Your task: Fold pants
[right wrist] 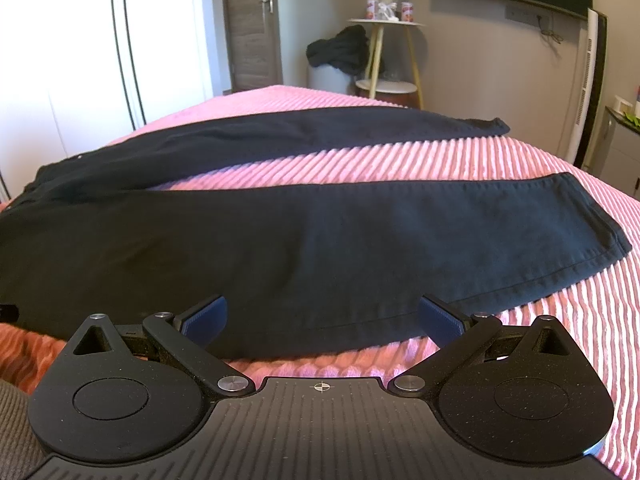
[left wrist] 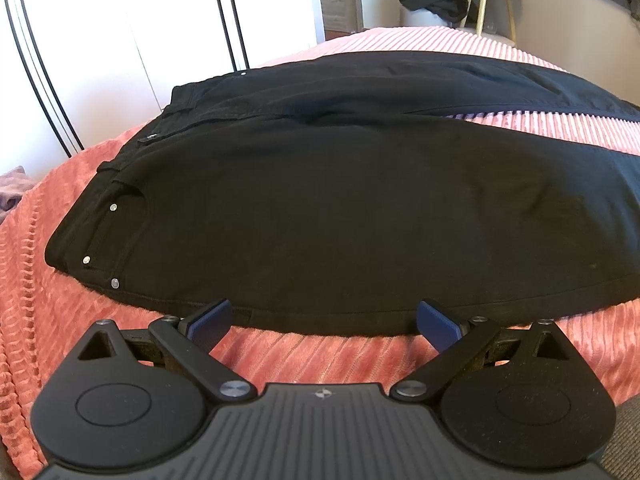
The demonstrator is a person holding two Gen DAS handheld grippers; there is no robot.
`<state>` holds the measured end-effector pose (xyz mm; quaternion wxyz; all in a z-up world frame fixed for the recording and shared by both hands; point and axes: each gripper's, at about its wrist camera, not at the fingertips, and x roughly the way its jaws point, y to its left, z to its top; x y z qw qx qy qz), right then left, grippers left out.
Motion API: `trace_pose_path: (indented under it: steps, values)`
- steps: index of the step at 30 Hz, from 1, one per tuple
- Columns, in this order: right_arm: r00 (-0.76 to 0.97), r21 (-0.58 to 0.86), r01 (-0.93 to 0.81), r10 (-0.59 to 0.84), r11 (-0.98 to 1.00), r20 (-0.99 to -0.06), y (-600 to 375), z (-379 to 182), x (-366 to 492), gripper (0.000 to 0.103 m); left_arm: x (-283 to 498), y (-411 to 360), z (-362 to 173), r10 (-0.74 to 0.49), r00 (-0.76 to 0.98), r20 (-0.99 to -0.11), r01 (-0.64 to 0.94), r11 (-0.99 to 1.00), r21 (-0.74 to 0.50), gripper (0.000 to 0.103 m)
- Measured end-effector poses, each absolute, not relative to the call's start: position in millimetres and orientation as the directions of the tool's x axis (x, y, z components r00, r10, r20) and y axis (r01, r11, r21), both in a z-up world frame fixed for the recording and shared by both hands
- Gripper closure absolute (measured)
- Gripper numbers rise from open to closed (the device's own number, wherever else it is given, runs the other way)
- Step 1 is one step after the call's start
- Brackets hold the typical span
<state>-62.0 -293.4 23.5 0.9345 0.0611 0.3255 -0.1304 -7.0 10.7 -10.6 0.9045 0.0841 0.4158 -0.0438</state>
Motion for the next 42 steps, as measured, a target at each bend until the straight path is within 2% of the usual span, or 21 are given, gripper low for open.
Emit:
trace_pose_path:
  steps: [42]
  values:
    - [0.757,0.043,0.284,-0.197,0.958,-0.623,-294.9,20.6,-64.3,0.0,2.8,9.4,-8.2,-0.008,0.629,-0.778,0.135,0.986,0.099,0.004]
